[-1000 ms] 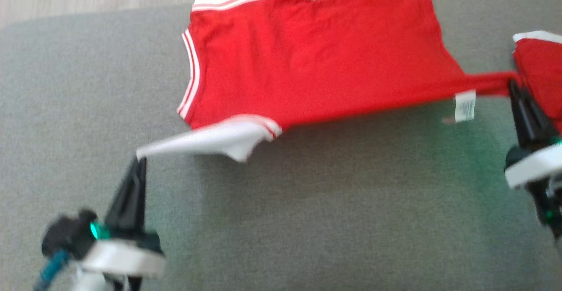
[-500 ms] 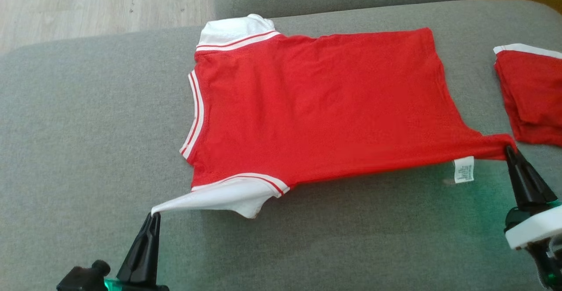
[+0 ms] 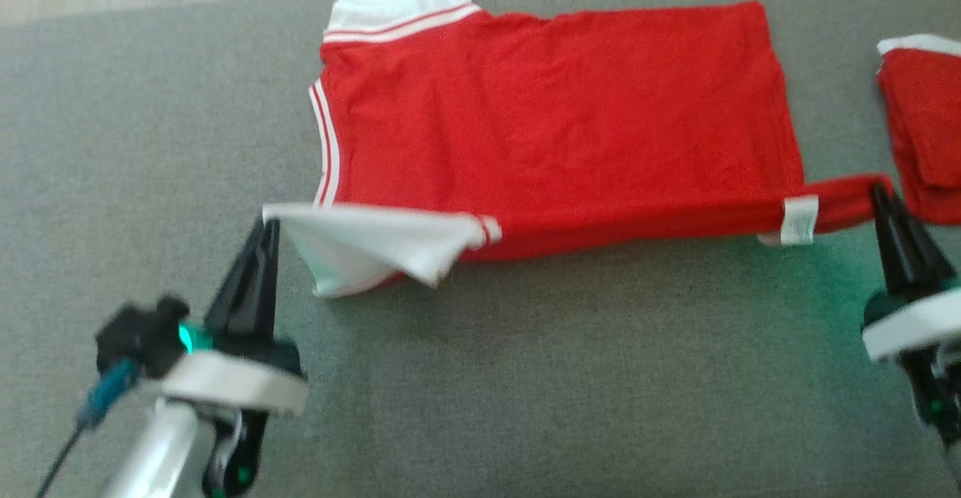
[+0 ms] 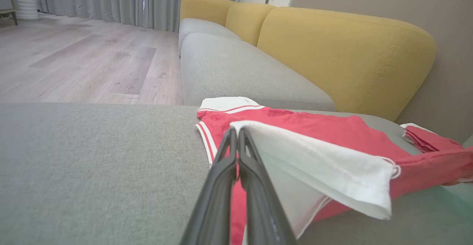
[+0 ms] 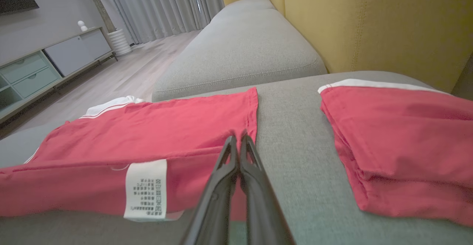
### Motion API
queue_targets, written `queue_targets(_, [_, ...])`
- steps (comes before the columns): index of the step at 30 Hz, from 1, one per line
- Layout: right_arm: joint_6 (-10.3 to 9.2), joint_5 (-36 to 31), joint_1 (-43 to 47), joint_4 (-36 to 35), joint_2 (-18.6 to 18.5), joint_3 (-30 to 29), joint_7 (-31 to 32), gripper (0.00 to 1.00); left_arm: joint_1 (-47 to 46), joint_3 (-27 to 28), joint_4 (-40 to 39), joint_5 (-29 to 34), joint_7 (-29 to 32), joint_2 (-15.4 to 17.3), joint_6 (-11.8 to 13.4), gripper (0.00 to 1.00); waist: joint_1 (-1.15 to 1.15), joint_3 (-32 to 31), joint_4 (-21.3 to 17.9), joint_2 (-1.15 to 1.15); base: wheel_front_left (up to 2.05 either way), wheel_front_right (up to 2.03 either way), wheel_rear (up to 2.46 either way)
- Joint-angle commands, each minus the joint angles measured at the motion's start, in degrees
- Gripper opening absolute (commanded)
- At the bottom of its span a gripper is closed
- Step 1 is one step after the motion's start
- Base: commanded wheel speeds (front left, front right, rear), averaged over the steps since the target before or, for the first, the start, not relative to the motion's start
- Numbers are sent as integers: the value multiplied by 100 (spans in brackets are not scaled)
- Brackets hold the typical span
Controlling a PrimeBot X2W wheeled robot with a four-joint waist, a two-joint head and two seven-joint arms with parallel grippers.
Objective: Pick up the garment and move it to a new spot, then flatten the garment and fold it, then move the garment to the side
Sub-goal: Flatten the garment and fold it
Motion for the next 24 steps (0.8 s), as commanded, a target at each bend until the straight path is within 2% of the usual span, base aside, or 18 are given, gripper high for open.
queue_targets(1, [-5, -76, -293, -52, -113, 63, 24, 0, -534, 194, 11, 44, 15, 54, -62, 0, -1, 220, -21, 0, 0, 0, 0])
queue_targets(9, [-5, -108, -1158, 336, -38, 357, 127, 0, -1834, 144, 811, 163, -11, -9, -243, 0, -1, 710, -62, 0, 0, 0, 0])
queue_targets(16, [-5, -72, -1729, 781, 15, 699, 52, 1, -2476, 43, 1603, 256, -181, -79, -347, 0, -1, 915, -54, 0, 0, 0, 0])
queue_targets(17, [-5, -64, -1784, 847, 26, 741, 33, 31, -2519, 35, 1702, 263, -216, -94, -353, 0, -1, 920, -53, 0, 0, 0, 0])
queue_targets(18, [-5, -64, -1784, 847, 26, 741, 33, 31, -2519, 35, 1702, 263, -216, -94, -353, 0, -1, 920, -53, 0, 0, 0, 0])
queue_targets(19, [-5, -64, -1833, 921, 37, 764, 11, 85, -2541, 36, 1791, 259, -250, -120, -350, 34, -1, 916, -51, 0, 0, 0, 0])
queue_targets(20, [-5, -62, -1874, 1006, 61, 748, -20, 100, -2544, 41, 1866, 244, -279, -152, -346, 80, -1, 905, -50, 0, 0, 0, 0])
queue_targets(21, [-5, -68, -1904, 1084, 90, 730, -51, 100, -2534, 49, 1922, 240, -317, -182, -323, 100, -1, 883, -48, 0, 0, 0, 0])
queue_targets(24, [-5, -160, -1901, 1224, 157, 683, -131, 100, -2378, 58, 1967, 320, -437, -236, -185, 100, -1, 766, -48, 0, 0, 0, 0])
